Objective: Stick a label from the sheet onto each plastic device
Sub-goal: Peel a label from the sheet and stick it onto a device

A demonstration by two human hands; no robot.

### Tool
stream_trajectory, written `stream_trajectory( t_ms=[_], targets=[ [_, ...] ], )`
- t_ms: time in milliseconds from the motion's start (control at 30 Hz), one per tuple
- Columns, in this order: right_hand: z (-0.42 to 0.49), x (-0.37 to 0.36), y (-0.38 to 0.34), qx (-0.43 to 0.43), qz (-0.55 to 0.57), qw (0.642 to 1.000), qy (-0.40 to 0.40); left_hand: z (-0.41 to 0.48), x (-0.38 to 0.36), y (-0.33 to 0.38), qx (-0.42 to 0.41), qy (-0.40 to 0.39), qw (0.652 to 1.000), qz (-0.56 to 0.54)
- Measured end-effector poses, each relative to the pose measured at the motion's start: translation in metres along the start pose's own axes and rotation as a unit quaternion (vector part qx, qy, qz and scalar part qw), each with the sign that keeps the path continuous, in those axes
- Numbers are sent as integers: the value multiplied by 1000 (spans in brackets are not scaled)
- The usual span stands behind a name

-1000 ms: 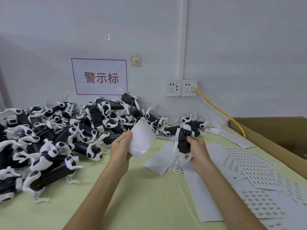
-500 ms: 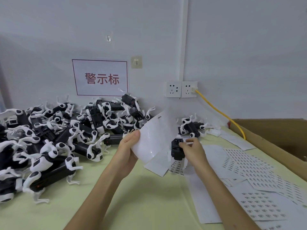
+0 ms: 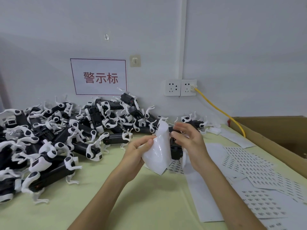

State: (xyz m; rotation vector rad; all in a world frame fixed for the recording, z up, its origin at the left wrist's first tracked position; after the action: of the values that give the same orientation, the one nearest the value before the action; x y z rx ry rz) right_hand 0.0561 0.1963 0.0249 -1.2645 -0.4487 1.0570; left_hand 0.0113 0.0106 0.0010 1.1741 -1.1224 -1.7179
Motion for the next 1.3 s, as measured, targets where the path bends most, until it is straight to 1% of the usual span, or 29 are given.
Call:
stream_trajectory(
  t_ms=[67, 167, 300, 367, 467, 500, 567, 667, 800, 900, 1033, 1200, 1300],
  targets=[
    [-2, -2, 0, 33, -26, 999, -30, 0, -1, -1, 7, -18, 1000, -19],
    [-6, -8, 3, 45, -54, 996, -53, -1, 0, 2, 15, -34, 997, -62],
    [-7, -8, 4, 14, -29, 996, -80, -3, 0, 3, 24, -88, 992, -87],
    [-7, -8, 3, 14, -29, 995, -99, -4, -1, 5, 41, -118, 987, -98],
    [-7, -7, 2, 67, -45, 993, -92, -5, -1, 8, 80, -153, 976, -131],
    [-7, -6, 2, 95, -58, 990, -83, -6, -1, 9, 85, -151, 976, -130],
    [-7, -5, 2, 144, -88, 983, -73, -7, -4, 9, 82, -122, 985, -92],
    [-8, -6, 4, 193, -135, 969, -68, -7, -7, 8, 83, -86, 991, -53],
    [-11, -9, 8, 207, -170, 962, -58, -6, -4, 4, 95, -109, 989, -42],
    [-13, -11, 10, 217, -187, 956, -66, 0, -1, -2, 78, -124, 988, -42],
    [-15, -13, 13, 247, -202, 946, -57, 3, -2, -5, 60, -97, 993, -36],
    [-15, -15, 13, 316, -197, 927, -34, 4, -1, -4, 51, -92, 993, -46],
    [-16, -16, 13, 337, -202, 919, -21, 3, -3, -5, 46, -91, 993, -53]
  ],
)
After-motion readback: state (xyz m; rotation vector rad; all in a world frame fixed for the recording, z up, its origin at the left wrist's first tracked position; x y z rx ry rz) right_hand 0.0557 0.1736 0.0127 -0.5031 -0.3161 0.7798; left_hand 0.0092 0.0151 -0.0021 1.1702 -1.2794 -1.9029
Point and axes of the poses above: each hand's wrist, its own z-axis towards the middle knuckle, its own x-axis out of the back of the hand, y = z × x, the point moved 1 cm from there along z, towards the middle knuckle, and after that the axes turned 14 degrees about y, right-handed, at the moved point
